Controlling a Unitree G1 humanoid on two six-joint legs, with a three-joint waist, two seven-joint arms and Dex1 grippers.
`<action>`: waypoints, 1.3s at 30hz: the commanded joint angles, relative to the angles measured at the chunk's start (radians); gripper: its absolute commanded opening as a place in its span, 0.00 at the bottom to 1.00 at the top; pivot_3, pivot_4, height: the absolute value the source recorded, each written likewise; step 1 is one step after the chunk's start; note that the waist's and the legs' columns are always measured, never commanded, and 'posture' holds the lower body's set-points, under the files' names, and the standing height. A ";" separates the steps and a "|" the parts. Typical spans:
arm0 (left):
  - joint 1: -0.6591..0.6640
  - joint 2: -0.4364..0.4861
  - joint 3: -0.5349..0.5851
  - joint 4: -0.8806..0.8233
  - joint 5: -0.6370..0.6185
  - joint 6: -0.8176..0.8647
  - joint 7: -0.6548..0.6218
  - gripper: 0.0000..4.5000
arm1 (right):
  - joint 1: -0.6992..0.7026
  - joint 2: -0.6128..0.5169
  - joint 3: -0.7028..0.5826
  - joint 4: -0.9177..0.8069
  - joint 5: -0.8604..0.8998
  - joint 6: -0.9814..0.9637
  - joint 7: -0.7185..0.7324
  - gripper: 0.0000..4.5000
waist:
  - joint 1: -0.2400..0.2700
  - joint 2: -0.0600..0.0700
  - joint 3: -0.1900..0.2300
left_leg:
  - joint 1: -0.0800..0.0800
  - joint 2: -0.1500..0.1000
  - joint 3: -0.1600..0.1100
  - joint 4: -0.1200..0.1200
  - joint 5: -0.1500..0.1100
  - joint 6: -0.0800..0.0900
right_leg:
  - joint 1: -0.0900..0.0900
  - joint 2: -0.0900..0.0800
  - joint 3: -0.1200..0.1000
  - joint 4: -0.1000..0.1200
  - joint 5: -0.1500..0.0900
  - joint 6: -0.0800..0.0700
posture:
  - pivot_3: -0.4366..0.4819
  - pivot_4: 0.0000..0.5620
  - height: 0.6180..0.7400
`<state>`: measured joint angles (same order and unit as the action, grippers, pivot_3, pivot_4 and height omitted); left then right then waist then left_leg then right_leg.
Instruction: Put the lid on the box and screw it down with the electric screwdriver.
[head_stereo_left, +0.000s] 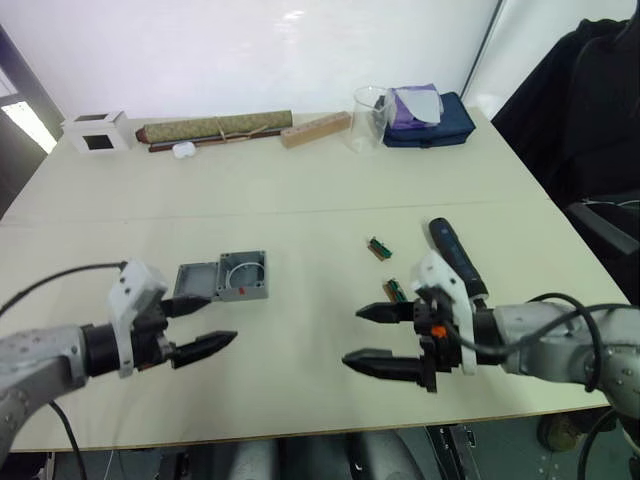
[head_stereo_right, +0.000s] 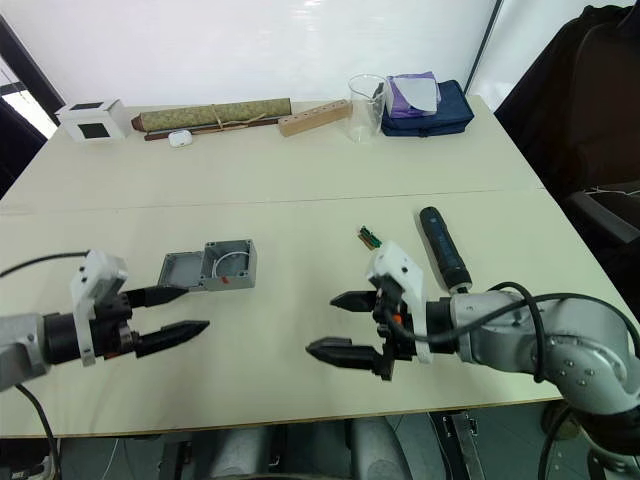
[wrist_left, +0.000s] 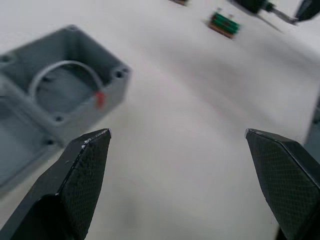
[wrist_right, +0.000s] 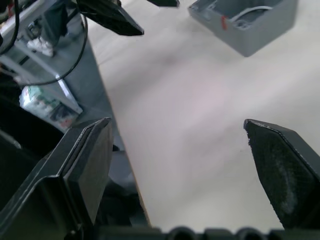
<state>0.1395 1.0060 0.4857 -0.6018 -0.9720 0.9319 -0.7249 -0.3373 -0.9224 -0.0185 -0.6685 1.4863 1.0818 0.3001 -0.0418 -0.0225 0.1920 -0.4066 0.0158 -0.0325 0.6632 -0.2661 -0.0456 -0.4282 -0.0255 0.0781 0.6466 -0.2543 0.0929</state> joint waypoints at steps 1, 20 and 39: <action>-0.283 0.234 -0.170 0.125 0.136 -0.094 -0.207 0.98 | -0.082 0.087 0.053 -0.089 -0.155 -0.105 -0.004 1.00 | 0.006 -0.003 0.000 | 0.000 -0.001 -0.001 0.000 0.000 0.000 | 0.000 0.000 0.000 0.001 0.000 0.000 | 0.48 0.27 1.00; -0.902 0.027 -0.905 0.613 0.826 -0.523 -0.709 0.98 | -0.014 0.301 0.416 -0.070 -0.833 -0.232 0.051 1.00 | -0.002 0.001 -0.001 | -0.003 0.000 0.002 0.000 -0.001 0.001 | -0.005 0.003 0.002 0.003 0.001 0.004 | 0.48 0.27 1.00; -0.912 -0.086 -0.905 0.645 0.950 -0.573 -0.766 0.01 | -0.017 0.386 0.303 -0.084 -0.860 -0.145 0.045 1.00 | -0.001 0.001 -0.001 | -0.003 0.000 0.000 0.001 -0.001 0.001 | -0.004 0.003 0.002 0.005 0.002 0.005 | 0.48 0.27 1.00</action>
<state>-0.7520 0.9233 -0.4230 0.0684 -0.0335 0.3618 -1.4777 -0.3396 -0.5481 0.3067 -0.7148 0.6239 0.9356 0.3406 -0.0426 -0.0215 0.1911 -0.4098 0.0155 -0.0326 0.6646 -0.2667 -0.0442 -0.4321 -0.0225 0.0799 0.6512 -0.2527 0.0979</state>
